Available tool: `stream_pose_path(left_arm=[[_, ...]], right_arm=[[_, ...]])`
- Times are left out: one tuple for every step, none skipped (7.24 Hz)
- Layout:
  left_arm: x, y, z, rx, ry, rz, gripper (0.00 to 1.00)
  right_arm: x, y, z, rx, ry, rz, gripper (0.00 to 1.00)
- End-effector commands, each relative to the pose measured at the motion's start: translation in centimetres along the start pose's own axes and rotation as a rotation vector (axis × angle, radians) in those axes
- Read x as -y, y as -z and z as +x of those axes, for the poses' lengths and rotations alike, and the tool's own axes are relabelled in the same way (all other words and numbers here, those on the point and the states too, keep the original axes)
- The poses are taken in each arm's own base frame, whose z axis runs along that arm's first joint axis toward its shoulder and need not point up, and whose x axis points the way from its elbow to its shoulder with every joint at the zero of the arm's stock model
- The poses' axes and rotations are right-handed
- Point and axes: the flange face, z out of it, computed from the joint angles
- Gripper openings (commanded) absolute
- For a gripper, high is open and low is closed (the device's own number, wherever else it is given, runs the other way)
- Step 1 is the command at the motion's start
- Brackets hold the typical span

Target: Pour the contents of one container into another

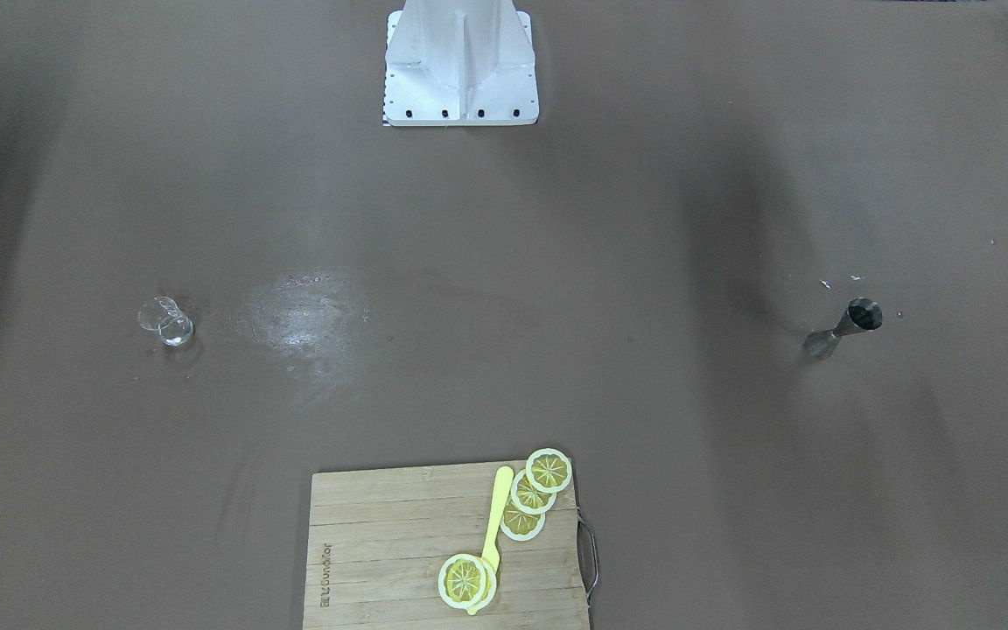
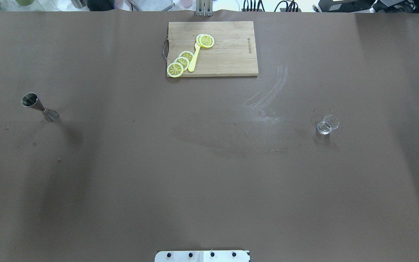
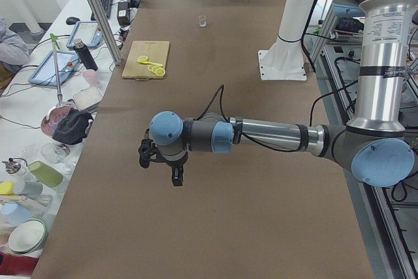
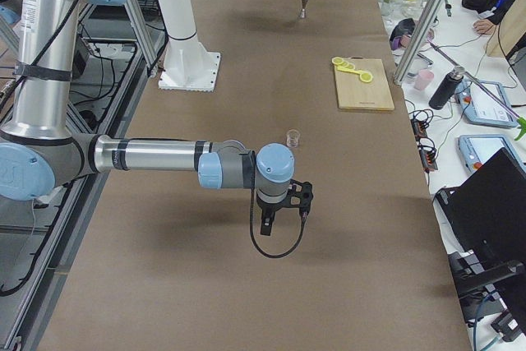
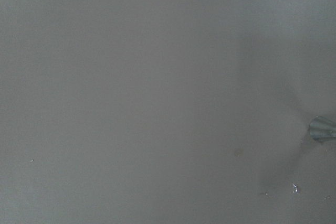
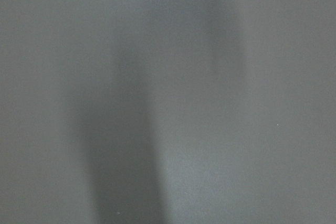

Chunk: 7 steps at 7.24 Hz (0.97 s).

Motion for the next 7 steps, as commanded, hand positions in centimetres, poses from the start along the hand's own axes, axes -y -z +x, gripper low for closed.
stream_pose_path(left_arm=[[0.01, -0.03, 0.02, 0.0, 0.0, -0.001, 0.99], [0.01, 0.03, -0.02, 0.0, 0.001, 0.001, 0.99], [0.0, -0.09, -0.06, 0.002, 0.002, -0.002, 0.99], [0.0, -0.09, -0.06, 0.002, 0.001, -0.002, 0.99], [0.0, -0.09, -0.06, 0.002, 0.002, -0.002, 0.99], [0.0, -0.09, -0.06, 0.002, 0.002, -0.002, 0.99], [0.0, -0.13, -0.12, 0.002, 0.002, -0.003, 0.99]], right_arm=[[0.07, 0.19, -0.22, 0.0, 0.004, 0.004, 1.0], [0.14, 0.23, -0.24, -0.003, 0.003, 0.005, 1.0], [0.2, 0.22, -0.25, -0.001, 0.003, 0.004, 1.0], [0.2, 0.16, -0.12, -0.007, 0.001, 0.003, 1.0], [0.2, 0.25, -0.21, -0.009, -0.003, 0.005, 1.0], [0.2, 0.26, -0.23, -0.007, 0.0, 0.006, 1.0], [0.35, 0.39, -0.36, -0.011, 0.006, 0.009, 1.0]])
